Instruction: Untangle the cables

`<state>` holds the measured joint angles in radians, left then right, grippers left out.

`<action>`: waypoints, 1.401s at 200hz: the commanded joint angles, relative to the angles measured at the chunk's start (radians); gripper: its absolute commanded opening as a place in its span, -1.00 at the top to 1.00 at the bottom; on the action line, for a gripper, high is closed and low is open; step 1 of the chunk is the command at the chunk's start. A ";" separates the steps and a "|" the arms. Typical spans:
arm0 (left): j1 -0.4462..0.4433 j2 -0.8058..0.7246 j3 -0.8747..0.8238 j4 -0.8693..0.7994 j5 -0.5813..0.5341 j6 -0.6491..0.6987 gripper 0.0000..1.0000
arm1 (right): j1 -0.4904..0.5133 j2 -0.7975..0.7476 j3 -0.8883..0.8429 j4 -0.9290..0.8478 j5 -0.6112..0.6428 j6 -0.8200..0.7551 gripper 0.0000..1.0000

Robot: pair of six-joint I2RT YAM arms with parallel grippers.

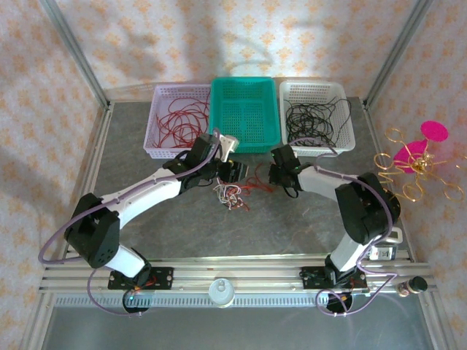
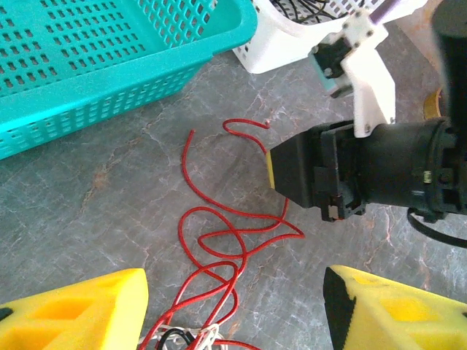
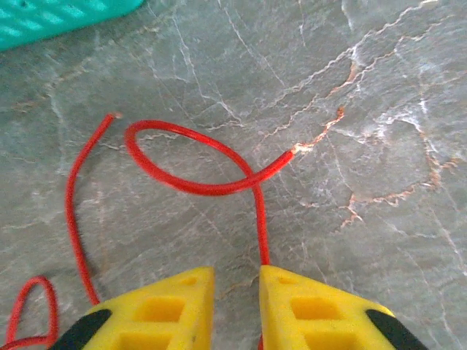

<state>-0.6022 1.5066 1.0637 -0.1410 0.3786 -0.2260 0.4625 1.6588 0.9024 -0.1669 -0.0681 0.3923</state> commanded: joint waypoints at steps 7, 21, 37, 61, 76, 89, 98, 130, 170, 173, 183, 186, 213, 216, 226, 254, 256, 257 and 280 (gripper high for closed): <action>0.001 0.023 0.019 0.038 0.019 0.019 -0.33 | 0.007 -0.026 -0.033 -0.060 0.067 0.034 0.42; 0.001 0.036 0.024 0.042 0.025 0.025 -0.33 | 0.007 -0.005 -0.028 -0.077 0.090 0.053 0.36; 0.001 0.056 0.029 0.054 0.031 0.033 -0.33 | 0.007 0.014 -0.034 -0.052 0.078 0.060 0.31; 0.001 0.097 0.042 0.076 0.036 0.045 -0.33 | 0.008 0.071 -0.023 -0.017 0.060 0.069 0.29; 0.001 0.121 0.051 0.087 0.033 0.049 -0.33 | 0.009 0.105 -0.007 -0.001 0.047 0.073 0.34; 0.001 0.135 0.056 0.097 0.031 0.057 -0.33 | 0.013 0.125 0.003 0.010 0.058 0.080 0.41; 0.001 0.142 0.058 0.102 0.028 0.061 -0.33 | 0.015 0.133 0.010 0.011 0.069 0.083 0.48; 0.001 0.153 0.072 0.100 0.025 0.066 -0.33 | 0.021 0.115 0.017 -0.016 0.122 0.087 0.85; 0.001 0.059 0.032 0.146 -0.076 0.037 -0.30 | 0.022 -0.065 -0.014 -0.090 0.152 0.035 1.00; 0.001 0.045 0.026 0.152 -0.083 0.036 -0.30 | 0.022 -0.090 -0.018 -0.091 0.146 0.022 1.00; 0.002 0.006 0.017 0.162 -0.091 0.033 -0.31 | 0.022 -0.176 -0.037 -0.081 0.107 -0.027 1.00; 0.002 -0.008 0.016 0.161 -0.091 0.033 -0.31 | 0.022 -0.203 -0.043 -0.074 0.087 -0.043 1.00; 0.010 -0.083 0.035 0.123 -0.048 0.011 -0.35 | 0.023 -0.447 -0.080 -0.001 -0.097 -0.221 1.00; 0.015 -0.088 0.038 0.119 -0.038 0.006 -0.36 | 0.022 -0.466 -0.081 0.006 -0.113 -0.237 1.00; 0.029 -0.100 0.055 0.097 0.002 -0.011 -0.36 | 0.022 -0.546 -0.083 0.032 -0.157 -0.292 1.00; 0.052 -0.126 0.114 0.086 0.140 -0.037 -0.36 | 0.022 -0.668 -0.057 0.107 -0.266 -0.403 1.00; 0.056 -0.127 0.119 0.086 0.149 -0.042 -0.36 | 0.022 -0.672 -0.054 0.112 -0.276 -0.412 1.00; 0.058 -0.127 0.121 0.087 0.154 -0.044 -0.36 | 0.022 -0.674 -0.052 0.116 -0.280 -0.415 1.00; 0.122 -0.114 0.197 0.073 0.287 -0.109 -0.36 | 0.023 -0.661 0.009 0.156 -0.387 -0.479 1.00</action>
<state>-0.5365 1.3994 1.1759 -0.0528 0.4896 -0.2581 0.4816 0.9771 0.8482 -0.0803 -0.3016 0.0456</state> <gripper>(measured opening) 0.681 0.061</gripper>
